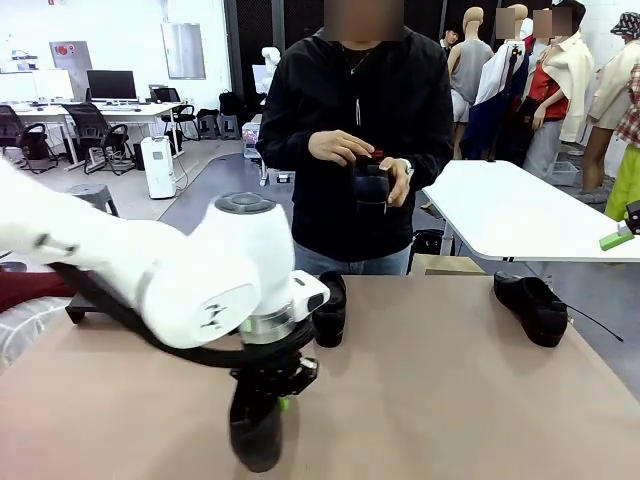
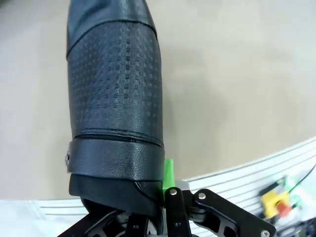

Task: Organize the shoes by placing them on the stand.
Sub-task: Place the Shoe from the middle of the table onto the Shoes Stand.

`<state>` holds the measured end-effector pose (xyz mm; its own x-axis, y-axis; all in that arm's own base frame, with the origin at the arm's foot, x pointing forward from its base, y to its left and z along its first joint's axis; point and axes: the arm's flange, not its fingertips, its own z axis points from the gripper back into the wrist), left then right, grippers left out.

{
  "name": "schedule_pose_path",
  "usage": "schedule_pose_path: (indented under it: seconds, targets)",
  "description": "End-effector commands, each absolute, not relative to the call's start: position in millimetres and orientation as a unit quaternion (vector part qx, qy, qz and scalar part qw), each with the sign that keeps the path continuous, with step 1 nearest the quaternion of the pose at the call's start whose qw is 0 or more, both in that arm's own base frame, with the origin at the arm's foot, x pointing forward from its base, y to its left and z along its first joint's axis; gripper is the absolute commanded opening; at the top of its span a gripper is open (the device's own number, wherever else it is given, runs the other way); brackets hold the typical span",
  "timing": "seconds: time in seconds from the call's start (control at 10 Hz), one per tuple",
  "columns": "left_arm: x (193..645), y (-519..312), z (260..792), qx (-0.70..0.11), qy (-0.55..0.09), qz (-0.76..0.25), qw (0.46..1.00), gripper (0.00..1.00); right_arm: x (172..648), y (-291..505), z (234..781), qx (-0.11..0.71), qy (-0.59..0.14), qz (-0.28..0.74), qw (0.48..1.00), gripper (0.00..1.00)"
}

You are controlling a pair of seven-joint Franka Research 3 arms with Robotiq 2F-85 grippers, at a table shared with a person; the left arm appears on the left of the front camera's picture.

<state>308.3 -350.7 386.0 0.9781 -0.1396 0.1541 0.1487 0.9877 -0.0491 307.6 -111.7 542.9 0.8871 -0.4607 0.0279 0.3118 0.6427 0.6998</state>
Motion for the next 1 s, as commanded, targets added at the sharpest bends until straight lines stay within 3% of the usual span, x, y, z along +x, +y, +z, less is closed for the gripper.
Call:
schedule_pose_path:
  seconds: [0.0, 0.1, 0.3, 0.4, 0.5, 0.9]
  targets:
    - [256, -301, 425, -0.027, -0.14, -0.135, 0.98, 0.0, 308, -115, 543, 0.367, -0.105, -0.202, 0.902, 1.0]
    - [236, -284, 440, -0.032, -0.17, -0.174, 0.969, 0.0, 308, -115, 543, 0.367, -0.105, -0.202, 0.902, 1.0]
    - [228, -240, 459, -0.056, -0.242, -0.106, 0.963, 0.0, 308, -115, 543, 0.367, -0.105, -0.202, 0.902, 1.0]
    - [229, -222, 458, -0.099, -0.232, -0.042, 0.967, 0.0, 308, -115, 543, 0.367, -0.105, -0.202, 0.902, 1.0]
    - [236, -278, 462, -0.025, -0.21, -0.138, 0.968, 0.0, 308, -115, 543, 0.367, -0.105, -0.202, 0.902, 1.0]
    - [236, -278, 462, -0.025, -0.21, -0.138, 0.968, 0.0, 308, -115, 543, 0.367, -0.105, -0.202, 0.902, 1.0]
